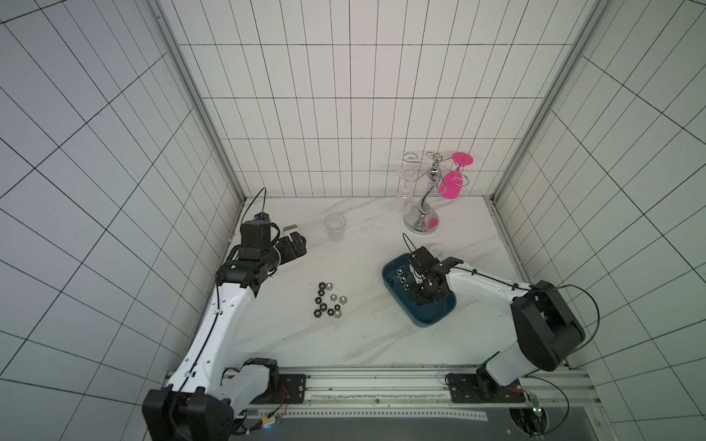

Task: Put the nuts on the desktop into the storage box
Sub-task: Place the nut in the storage box, then pick up the nut from the center of the board.

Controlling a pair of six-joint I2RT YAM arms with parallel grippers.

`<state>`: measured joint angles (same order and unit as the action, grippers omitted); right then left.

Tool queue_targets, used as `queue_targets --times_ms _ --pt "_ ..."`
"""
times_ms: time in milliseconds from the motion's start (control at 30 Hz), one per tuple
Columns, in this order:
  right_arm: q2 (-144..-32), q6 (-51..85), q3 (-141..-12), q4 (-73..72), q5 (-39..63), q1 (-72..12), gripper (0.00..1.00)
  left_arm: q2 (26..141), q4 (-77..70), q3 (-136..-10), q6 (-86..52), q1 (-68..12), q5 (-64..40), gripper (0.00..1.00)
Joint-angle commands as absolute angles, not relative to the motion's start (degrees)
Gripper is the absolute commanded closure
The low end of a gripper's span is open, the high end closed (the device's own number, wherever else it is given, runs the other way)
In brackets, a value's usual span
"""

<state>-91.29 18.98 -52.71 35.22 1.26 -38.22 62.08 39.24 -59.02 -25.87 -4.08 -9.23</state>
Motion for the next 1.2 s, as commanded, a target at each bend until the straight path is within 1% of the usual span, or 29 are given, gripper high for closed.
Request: queue_targets --times_ms 0,167,367,400,533,800,867,967,1167 --pt "-93.4 19.7 -53.5 33.7 2.7 -37.9 0.72 62.4 38.8 -60.7 -24.9 -4.3 -8.9 0.02" --pt "-96.9 19.7 -55.8 32.6 3.8 -38.3 0.71 62.3 38.9 -60.5 -24.9 -4.3 -8.8 0.02" --pt "-98.7 19.3 -59.6 33.0 3.6 -39.3 0.66 61.9 39.0 -60.2 -24.8 -4.3 -8.8 0.02" --pt "-98.6 19.3 -60.2 33.4 3.4 -39.3 0.64 61.8 39.2 -60.2 -24.7 -4.2 -8.7 0.02" --pt "-96.2 19.3 -62.0 35.1 1.8 -39.3 0.54 61.6 39.2 -60.0 -24.7 -4.3 -8.5 0.02" --pt "-87.3 17.5 -67.4 41.5 -1.1 -40.5 0.51 61.5 39.0 -59.7 -25.1 -4.3 -8.7 0.02" --pt "-85.7 16.9 -68.6 41.7 -0.7 -42.6 0.5 61.5 38.7 -59.4 -25.3 -4.3 -8.8 0.02" --pt "-85.4 16.3 -69.9 40.8 -1.3 -48.8 0.48 61.6 38.3 -59.1 -25.8 -4.4 -8.9 0.02" --pt "-92.0 18.5 -70.6 36.4 0.5 -59.2 0.45 61.4 38.4 -59.2 -25.9 -4.5 -8.7 0.02"
